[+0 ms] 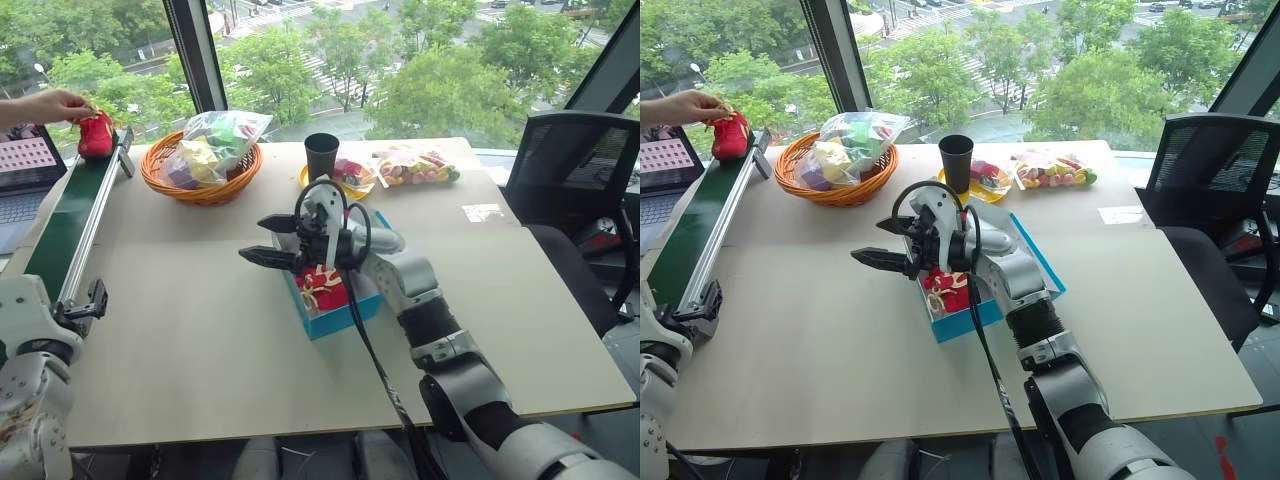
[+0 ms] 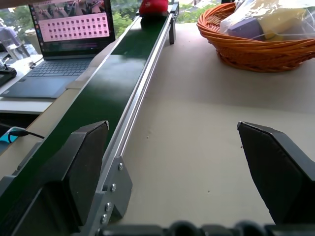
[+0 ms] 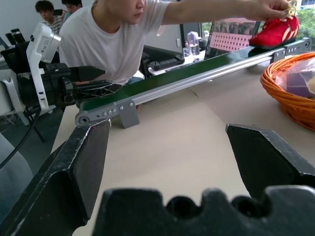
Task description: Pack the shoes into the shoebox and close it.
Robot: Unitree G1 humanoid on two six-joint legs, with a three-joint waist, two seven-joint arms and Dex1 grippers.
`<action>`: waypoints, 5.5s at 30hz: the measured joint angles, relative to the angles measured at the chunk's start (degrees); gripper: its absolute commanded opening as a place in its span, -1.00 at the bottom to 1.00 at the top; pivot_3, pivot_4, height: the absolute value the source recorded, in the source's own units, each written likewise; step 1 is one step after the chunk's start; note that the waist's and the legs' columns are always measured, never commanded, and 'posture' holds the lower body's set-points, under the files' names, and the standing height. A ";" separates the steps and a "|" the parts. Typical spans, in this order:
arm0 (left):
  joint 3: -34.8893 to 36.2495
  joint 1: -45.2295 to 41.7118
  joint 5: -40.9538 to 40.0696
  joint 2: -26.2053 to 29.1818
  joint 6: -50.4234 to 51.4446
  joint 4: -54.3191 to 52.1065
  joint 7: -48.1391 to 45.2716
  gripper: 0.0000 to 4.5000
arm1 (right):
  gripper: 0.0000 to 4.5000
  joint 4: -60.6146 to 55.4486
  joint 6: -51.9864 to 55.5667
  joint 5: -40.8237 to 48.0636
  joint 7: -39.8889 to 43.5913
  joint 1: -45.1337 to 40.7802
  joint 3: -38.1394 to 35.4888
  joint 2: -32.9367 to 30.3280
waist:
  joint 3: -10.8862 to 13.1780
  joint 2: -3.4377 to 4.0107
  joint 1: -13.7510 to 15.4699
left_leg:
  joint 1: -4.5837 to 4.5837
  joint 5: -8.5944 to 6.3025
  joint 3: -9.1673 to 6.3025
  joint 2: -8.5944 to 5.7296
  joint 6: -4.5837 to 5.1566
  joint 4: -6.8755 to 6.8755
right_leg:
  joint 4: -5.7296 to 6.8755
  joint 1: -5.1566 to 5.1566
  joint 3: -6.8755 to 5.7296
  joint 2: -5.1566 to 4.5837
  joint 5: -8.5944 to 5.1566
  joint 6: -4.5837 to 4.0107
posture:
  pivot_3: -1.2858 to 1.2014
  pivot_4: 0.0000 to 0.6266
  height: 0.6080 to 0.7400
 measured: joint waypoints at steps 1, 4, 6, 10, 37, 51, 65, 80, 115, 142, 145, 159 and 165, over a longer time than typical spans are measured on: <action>-0.15 -0.48 0.10 0.00 0.00 0.28 0.14 1.00 | 0.97 0.52 -0.43 -0.10 -0.07 -0.04 0.17 0.23 | 0.00 0.00 -0.04 | 0.00 0.00 0.00 0.00 0.00 0.00 | 0.00 -0.01 0.00 0.00 0.00 0.00 | 0.03 -0.52 0.96; -0.29 -1.30 0.50 0.18 -0.02 1.39 0.37 1.00 | 0.97 2.52 -1.92 -1.07 -0.38 -0.93 0.42 1.11 | 0.00 0.00 -0.10 | -0.01 0.00 0.00 0.00 0.00 -0.02 | 0.00 -0.03 0.00 0.00 0.00 0.00 | 0.03 -0.52 0.96; -0.32 -1.33 1.17 0.23 -0.09 2.11 0.41 1.00 | 0.97 3.47 -2.86 -1.32 -0.78 -1.50 0.41 1.46 | 0.00 0.00 -0.09 | -0.01 0.00 0.00 0.00 0.00 -0.03 | 0.00 -0.04 0.00 0.00 0.00 0.00 | 0.03 -0.52 0.96; -0.29 -1.89 1.60 0.21 -0.27 3.60 0.95 1.00 | 0.97 4.54 -3.98 -1.63 -1.04 -2.13 0.40 2.32 | 0.00 0.00 -0.05 | -0.02 0.00 0.00 -0.01 0.00 -0.04 | 0.01 -0.04 0.00 -0.01 0.00 0.00 | 0.03 -0.52 0.96; 12.45 2.27 -4.11 13.75 -12.17 31.12 -19.14 1.00 | 0.97 4.22 -5.36 -3.92 4.41 -1.42 3.03 -0.15 | 0.00 0.00 -0.16 | -0.02 0.00 0.02 0.03 -0.01 -0.16 | 0.01 -0.18 -0.01 0.00 0.00 -0.01 | 0.03 -0.52 0.96; 7.59 -8.13 -1.19 22.29 -22.00 53.04 -24.58 1.00 | 0.97 -0.66 -2.90 -3.91 2.60 1.59 2.97 -1.80 | -0.01 -0.03 -0.05 | -0.08 0.01 0.02 0.01 -0.02 -0.21 | 0.04 -0.28 -0.03 -0.04 0.00 -0.01 | 0.03 -0.52 0.96; 5.19 -11.47 -0.79 25.49 -25.09 64.09 -27.63 1.00 | 0.97 -4.09 -0.83 -3.91 1.36 2.75 3.11 -2.98 | -0.04 -0.07 -0.18 | -0.26 0.01 0.05 0.03 -0.02 -0.21 | 0.38 -0.66 -0.02 -0.05 0.01 -0.02 | 0.03 -0.52 0.96; 5.18 -6.87 -4.50 21.84 -20.29 55.35 -29.95 -0.74 | 1.00 -4.35 -0.74 -4.45 1.09 2.76 4.17 -3.15 | -0.04 -0.07 1.45 | -0.17 0.03 0.03 0.02 -0.04 -0.14 | 0.48 -0.57 -0.06 -0.06 0.01 -0.02 | 0.03 -0.52 0.96; -25.55 -50.77 -14.76 -2.47 2.55 21.95 -11.99 -0.91 | 1.00 2.38 32.74 34.75 -29.45 -14.68 -34.95 1.68 | 0.02 -0.33 -0.11 | -1.00 0.07 -0.16 -0.08 -0.06 0.18 | 0.66 -0.90 -0.23 -0.07 0.05 -0.04 | 0.03 -0.52 0.96; -25.82 -49.05 -18.04 -10.11 11.45 10.93 -2.48 -0.92 | -0.35 8.99 25.60 31.90 -29.63 -14.84 -33.21 1.17 | 0.02 -0.32 -0.15 | -0.99 0.07 -0.15 -0.07 -0.06 0.23 | 0.68 -0.89 -0.23 -0.06 0.04 -0.04 | 0.03 -0.52 0.96; -25.80 -49.05 -18.01 -9.87 12.21 10.93 -2.42 -0.92 | -0.71 8.99 25.60 31.92 -29.46 -14.84 -32.87 1.21 | 0.02 -0.32 -0.14 | -0.99 0.07 -0.15 -0.07 -0.07 0.23 | 0.68 -0.89 -0.23 -0.05 0.04 -0.04 | 0.03 -0.52 0.96; -24.31 -47.15 -21.08 -9.55 14.81 7.38 -2.35 0.41 | -0.86 10.33 22.65 29.40 -29.51 -14.86 -32.25 0.69 | 0.02 -0.32 -0.11 | -1.00 0.07 -0.15 -0.07 -0.07 0.23 | 0.67 -0.89 -0.23 -0.06 0.04 -0.04 | 0.03 -0.52 0.96; -25.52 -42.14 -25.78 -2.66 21.27 1.09 -5.49 0.56 | -0.86 10.33 22.95 26.55 -25.66 -15.03 -28.19 -4.49 | 0.03 -0.30 -0.32 | -0.96 0.07 -0.15 -0.06 -0.06 0.23 | 0.70 -0.88 -0.21 -0.03 0.04 -0.04 | 0.03 -0.52 0.96</action>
